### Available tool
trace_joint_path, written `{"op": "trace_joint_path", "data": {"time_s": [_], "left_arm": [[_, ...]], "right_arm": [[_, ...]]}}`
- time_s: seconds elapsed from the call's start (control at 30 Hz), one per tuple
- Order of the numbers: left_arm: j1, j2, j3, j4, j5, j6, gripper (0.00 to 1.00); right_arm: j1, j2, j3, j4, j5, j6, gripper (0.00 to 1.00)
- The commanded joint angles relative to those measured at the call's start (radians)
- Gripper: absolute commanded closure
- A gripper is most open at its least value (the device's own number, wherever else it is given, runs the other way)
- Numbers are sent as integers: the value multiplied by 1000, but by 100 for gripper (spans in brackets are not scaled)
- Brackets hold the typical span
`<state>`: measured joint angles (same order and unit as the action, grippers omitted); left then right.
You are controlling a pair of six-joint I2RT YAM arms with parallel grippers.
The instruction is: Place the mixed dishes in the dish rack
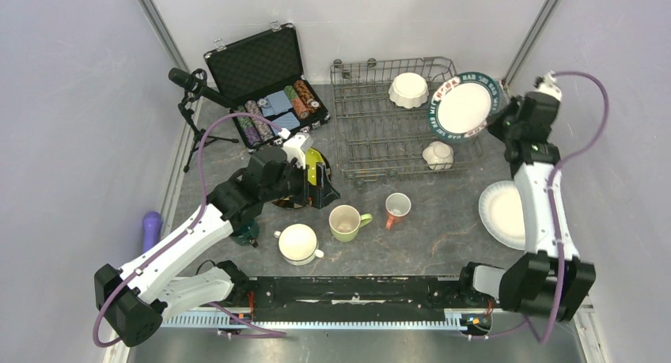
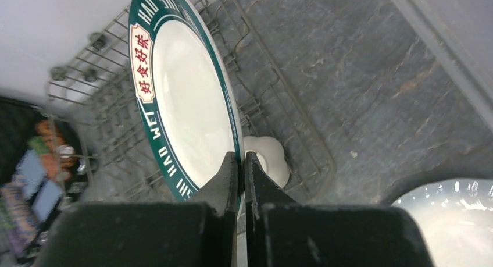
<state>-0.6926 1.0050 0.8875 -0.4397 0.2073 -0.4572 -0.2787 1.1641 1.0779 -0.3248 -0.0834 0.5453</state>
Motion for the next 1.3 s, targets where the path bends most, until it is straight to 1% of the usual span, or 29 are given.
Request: {"op": "trace_joint_path", "data": {"time_s": [0.0, 0.07, 0.1, 0.2, 0.33, 0.43, 0.5, 0.7, 0.97, 1.17, 1.27], "left_arm": [[-1, -18, -3, 27, -22, 59, 0], [1, -16, -1, 25, -22, 61, 0], [4, -14, 1, 25, -20, 60, 0], [11, -10, 4, 25, -15, 60, 0], [19, -5, 6, 27, -6, 58, 0], [25, -3, 7, 27, -2, 57, 0], [28, -2, 7, 28, 2, 57, 0], [46, 3, 5, 31, 6, 51, 0], [59, 10, 5, 34, 21, 46, 0], [66, 10, 4, 36, 23, 42, 0], [70, 14, 4, 36, 26, 41, 0]], "right_arm": [[192, 115, 198, 34, 344, -126, 100], [270, 159, 231, 37, 474, -169, 100], [330, 181, 247, 40, 539, -193, 100], [430, 244, 301, 39, 738, -256, 100], [517, 324, 338, 71, 886, -342, 100], [559, 380, 357, 103, 976, -387, 100], [570, 410, 366, 124, 994, -407, 100], [591, 467, 371, 190, 981, -458, 100], [634, 517, 364, 262, 1001, -536, 100], [658, 582, 351, 317, 1065, -617, 100], [676, 615, 352, 376, 1147, -655, 100]]}}
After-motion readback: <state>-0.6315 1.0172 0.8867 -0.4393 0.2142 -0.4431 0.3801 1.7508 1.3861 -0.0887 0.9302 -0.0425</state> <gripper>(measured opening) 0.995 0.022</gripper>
